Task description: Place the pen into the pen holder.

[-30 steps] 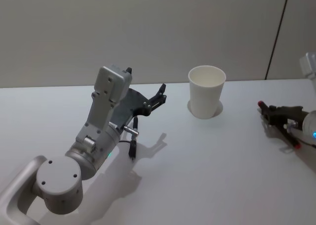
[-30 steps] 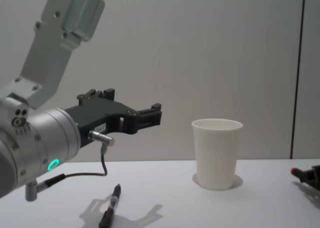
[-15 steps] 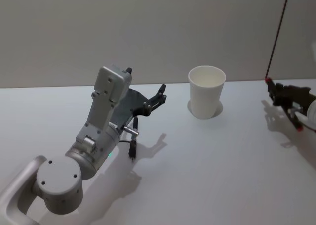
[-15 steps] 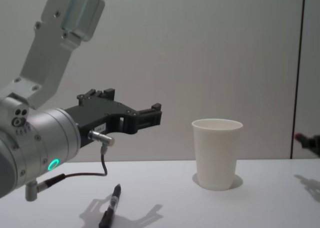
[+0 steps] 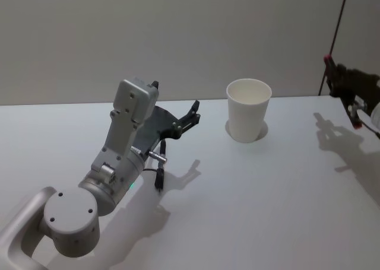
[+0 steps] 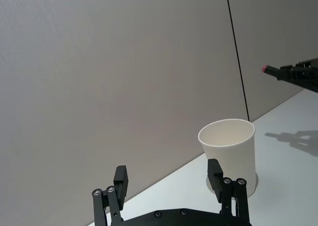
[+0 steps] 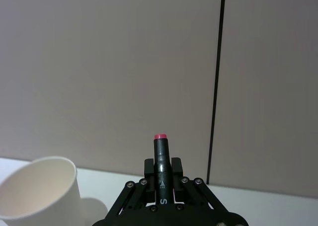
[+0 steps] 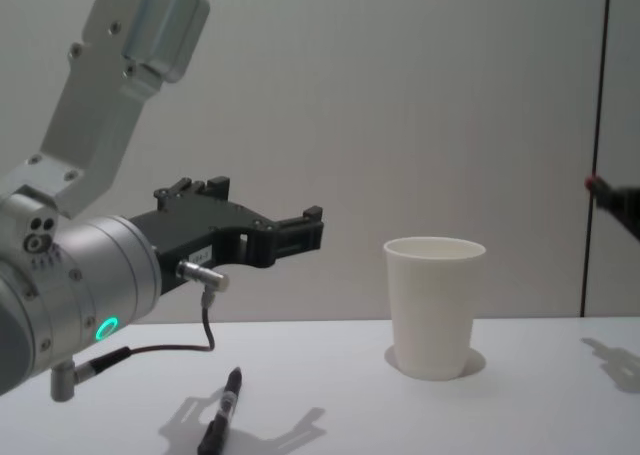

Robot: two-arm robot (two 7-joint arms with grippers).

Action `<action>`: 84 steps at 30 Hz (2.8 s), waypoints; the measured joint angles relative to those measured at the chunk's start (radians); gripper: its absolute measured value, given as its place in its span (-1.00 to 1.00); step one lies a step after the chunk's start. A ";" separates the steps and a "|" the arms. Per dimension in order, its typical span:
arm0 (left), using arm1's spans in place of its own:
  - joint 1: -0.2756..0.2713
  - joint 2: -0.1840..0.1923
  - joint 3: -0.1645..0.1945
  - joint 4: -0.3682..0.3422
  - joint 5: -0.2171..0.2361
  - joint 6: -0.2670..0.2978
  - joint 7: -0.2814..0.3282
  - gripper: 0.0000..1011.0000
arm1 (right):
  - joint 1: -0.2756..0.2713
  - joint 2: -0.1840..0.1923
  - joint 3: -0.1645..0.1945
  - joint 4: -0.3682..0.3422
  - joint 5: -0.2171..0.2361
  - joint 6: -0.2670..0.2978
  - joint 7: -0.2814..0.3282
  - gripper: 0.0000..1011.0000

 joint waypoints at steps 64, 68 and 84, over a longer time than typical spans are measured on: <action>0.000 0.000 0.000 0.000 0.000 0.000 0.000 0.98 | 0.325 -0.296 -0.193 0.504 -0.313 -0.611 0.078 -0.63; 0.000 0.000 0.000 0.000 0.000 0.000 0.000 0.98 | 0.321 -0.296 -0.194 0.513 -0.314 -0.612 0.070 -0.63; 0.000 0.000 0.000 0.000 0.000 0.000 0.000 0.98 | 0.304 -0.296 -0.196 0.532 -0.319 -0.611 0.040 -0.63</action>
